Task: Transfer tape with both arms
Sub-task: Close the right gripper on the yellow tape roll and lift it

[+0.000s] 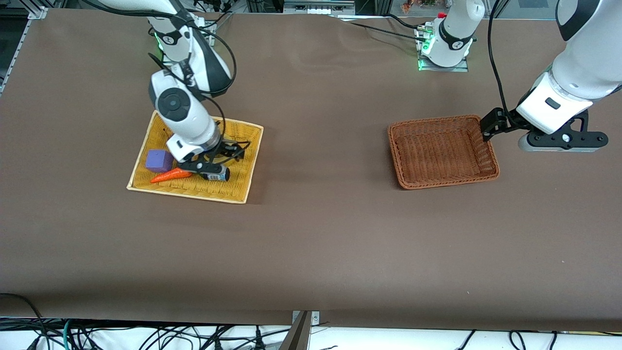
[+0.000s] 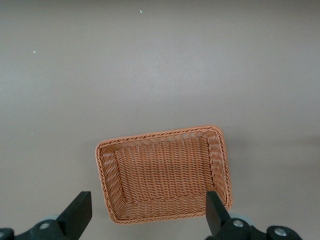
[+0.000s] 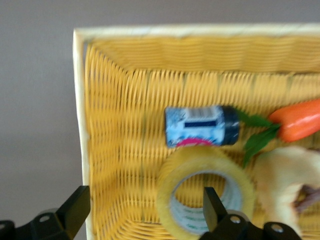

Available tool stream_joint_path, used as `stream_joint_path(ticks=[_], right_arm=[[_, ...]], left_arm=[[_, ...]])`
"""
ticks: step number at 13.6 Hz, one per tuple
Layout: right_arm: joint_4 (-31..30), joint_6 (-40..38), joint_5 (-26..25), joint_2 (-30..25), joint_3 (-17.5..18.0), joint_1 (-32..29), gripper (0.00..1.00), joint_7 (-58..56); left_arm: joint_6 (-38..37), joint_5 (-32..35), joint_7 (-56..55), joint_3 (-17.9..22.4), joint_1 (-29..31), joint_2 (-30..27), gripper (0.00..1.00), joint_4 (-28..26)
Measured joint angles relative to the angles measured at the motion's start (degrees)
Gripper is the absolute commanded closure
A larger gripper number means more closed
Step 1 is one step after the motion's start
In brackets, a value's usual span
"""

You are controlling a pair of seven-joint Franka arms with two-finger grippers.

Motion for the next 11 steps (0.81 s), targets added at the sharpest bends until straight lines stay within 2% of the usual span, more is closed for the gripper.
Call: stream_joint_path(ticks=[3, 11], right_arm=[[-4.13, 4.72, 0.0, 0.11, 0.73, 0.1, 0.0, 1.14], [-7.68, 9.39, 0.0, 1.13, 0.73, 0.1, 0.0, 1.14]], left_arm=[[0.0, 0.0, 0.0, 0.0, 0.0, 0.0, 0.0, 0.0], [0.0, 0.0, 0.0, -0.01, 0.0, 0.0, 0.0, 0.0]])
